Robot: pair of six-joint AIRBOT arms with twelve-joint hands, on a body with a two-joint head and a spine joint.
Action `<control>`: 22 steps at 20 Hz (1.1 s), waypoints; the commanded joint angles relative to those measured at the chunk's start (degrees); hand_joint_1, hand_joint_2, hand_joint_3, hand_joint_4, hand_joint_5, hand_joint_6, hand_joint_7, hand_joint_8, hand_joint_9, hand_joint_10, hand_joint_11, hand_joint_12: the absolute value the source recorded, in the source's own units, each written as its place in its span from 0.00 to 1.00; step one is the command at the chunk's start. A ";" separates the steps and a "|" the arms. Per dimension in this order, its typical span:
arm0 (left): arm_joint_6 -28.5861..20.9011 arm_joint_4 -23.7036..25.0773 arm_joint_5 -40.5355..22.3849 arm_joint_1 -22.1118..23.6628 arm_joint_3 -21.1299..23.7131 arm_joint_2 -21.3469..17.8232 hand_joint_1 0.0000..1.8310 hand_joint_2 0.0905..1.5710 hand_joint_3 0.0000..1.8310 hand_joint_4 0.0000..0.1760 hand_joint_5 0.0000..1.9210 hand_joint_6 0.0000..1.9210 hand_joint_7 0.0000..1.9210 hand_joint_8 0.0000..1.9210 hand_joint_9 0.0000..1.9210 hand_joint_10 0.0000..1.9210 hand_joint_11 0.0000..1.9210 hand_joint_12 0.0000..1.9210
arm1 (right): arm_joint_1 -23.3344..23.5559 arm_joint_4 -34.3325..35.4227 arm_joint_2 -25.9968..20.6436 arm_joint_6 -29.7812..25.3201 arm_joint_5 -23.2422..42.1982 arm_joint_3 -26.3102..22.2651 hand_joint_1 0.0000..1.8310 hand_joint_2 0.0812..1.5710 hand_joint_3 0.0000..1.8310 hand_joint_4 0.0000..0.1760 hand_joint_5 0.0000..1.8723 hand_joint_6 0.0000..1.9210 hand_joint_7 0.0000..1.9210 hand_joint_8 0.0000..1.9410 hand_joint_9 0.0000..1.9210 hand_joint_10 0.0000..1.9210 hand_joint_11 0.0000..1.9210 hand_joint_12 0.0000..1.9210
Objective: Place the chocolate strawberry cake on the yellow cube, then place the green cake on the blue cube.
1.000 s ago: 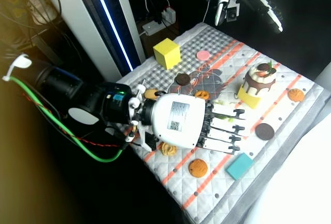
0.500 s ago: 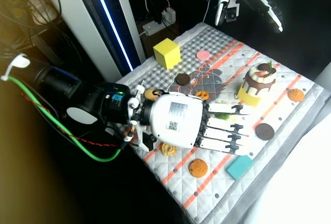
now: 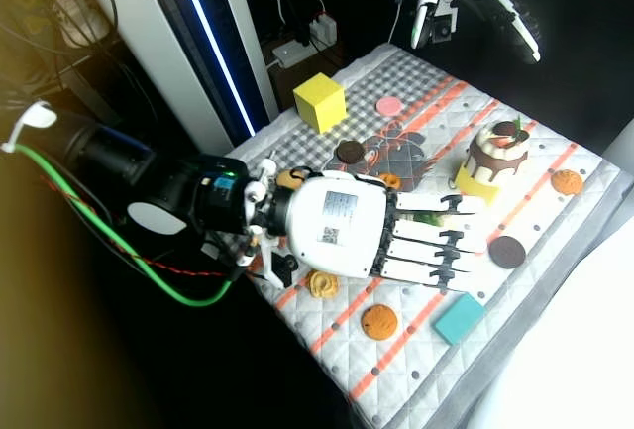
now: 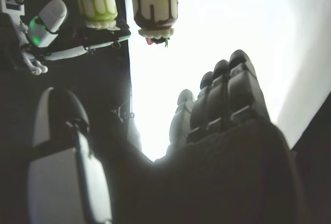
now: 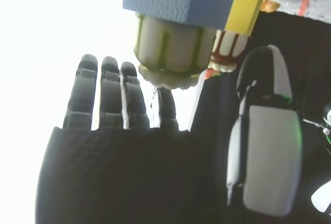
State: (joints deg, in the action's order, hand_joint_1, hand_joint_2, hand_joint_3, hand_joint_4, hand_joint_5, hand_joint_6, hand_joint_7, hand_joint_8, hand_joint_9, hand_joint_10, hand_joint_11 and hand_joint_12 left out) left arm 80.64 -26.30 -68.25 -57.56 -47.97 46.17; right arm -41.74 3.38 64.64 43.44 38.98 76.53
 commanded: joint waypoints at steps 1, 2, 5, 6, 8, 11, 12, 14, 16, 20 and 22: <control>-1.42 1.33 -7.37 -0.04 -0.47 -0.55 0.45 0.55 0.00 0.99 0.00 0.00 0.00 0.00 0.00 0.00 0.00 0.00 | -0.45 2.39 -1.46 -0.19 11.34 -0.51 0.30 0.58 0.00 1.00 0.00 0.00 0.00 0.00 0.00 0.00 0.00 0.00; -2.73 1.49 -7.94 -0.28 -0.72 -0.77 0.44 0.55 0.00 1.00 0.00 0.00 0.00 0.00 0.00 0.00 0.00 0.00 | -1.84 3.71 -2.71 -0.14 14.05 -1.73 0.30 0.59 0.00 1.00 0.00 0.00 0.00 0.00 0.00 0.00 0.00 0.00; -13.29 2.10 -12.73 -3.09 -2.44 -1.53 0.39 0.56 0.00 0.97 0.00 0.00 0.00 0.00 0.00 0.00 0.00 0.00 | -9.22 9.29 -7.63 -0.13 25.87 -6.84 0.31 0.59 0.00 1.00 0.00 0.00 0.00 0.00 0.00 0.00 0.00 0.00; -17.74 2.52 -16.01 -5.21 -2.70 -1.68 0.39 0.56 0.00 0.97 0.00 0.00 0.00 0.00 0.00 0.00 0.00 0.00 | -12.86 11.25 -9.42 -0.13 31.07 -9.16 0.31 0.59 0.00 1.00 0.00 0.00 0.00 0.00 0.00 0.00 0.00 0.00; -22.23 2.94 -21.02 -8.84 -2.21 -2.32 0.40 0.57 0.00 1.00 0.00 0.00 0.01 0.00 0.00 0.00 0.00 0.00 | -19.58 13.24 -12.03 -0.13 39.03 -13.16 0.34 0.58 0.00 1.00 0.00 0.00 0.00 0.00 0.00 0.00 0.00 0.00; -25.08 4.65 -29.78 -12.76 0.27 -3.80 0.24 0.55 0.00 1.00 0.00 0.00 0.00 0.00 0.00 0.00 0.03 0.02 | -31.72 16.72 -15.93 -2.15 55.68 -19.46 0.34 0.57 0.00 1.00 0.00 0.00 0.00 0.00 0.00 0.00 0.00 0.00; -25.08 4.98 -30.66 -13.07 0.55 -3.87 0.24 0.55 0.00 1.00 0.00 0.00 0.00 0.00 0.00 0.00 0.03 0.02 | -33.01 17.10 -16.12 -2.79 58.47 -20.00 0.34 0.57 0.00 1.00 0.00 0.00 0.00 0.00 0.00 0.00 0.00 0.00; -25.28 7.52 -30.94 -12.43 1.06 -4.09 0.20 0.63 0.00 1.00 0.00 0.00 0.04 0.00 0.05 0.00 0.00 0.23 | -36.56 16.74 -17.16 -4.41 62.02 -20.86 0.36 0.62 0.00 1.00 0.00 0.00 0.00 0.00 0.00 0.00 0.00 0.00; -25.72 9.25 -30.95 -10.34 0.51 -3.70 0.19 0.69 0.00 0.06 0.05 0.00 0.07 0.00 0.10 0.01 0.00 0.40 | -32.69 12.41 -17.48 -4.36 62.02 -20.59 0.48 0.62 0.00 1.00 0.04 0.00 0.01 0.00 0.01 0.00 0.00 0.00; -21.17 16.67 -30.98 -0.75 0.20 -3.18 0.32 0.80 0.00 0.96 0.00 0.00 0.00 0.00 0.00 0.00 0.00 0.04 | -23.19 2.45 -18.57 -0.10 62.03 -22.51 0.36 0.71 0.00 0.95 0.05 0.00 0.03 0.01 0.04 0.01 0.04 0.02; -20.13 17.33 -30.98 0.73 -0.08 -2.95 0.33 0.80 0.00 1.00 0.09 0.01 0.01 0.00 0.01 0.00 0.03 0.05 | -22.55 2.03 -18.89 -0.10 62.04 -22.24 0.35 0.74 0.00 0.47 0.03 0.00 0.05 0.00 0.08 0.01 0.07 0.04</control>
State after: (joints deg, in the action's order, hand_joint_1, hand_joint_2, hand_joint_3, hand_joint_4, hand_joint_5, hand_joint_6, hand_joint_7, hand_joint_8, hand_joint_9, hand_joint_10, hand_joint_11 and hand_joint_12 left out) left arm 60.60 -8.01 -93.19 -57.04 -47.86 43.18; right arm -64.82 1.83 46.11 43.20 94.45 53.80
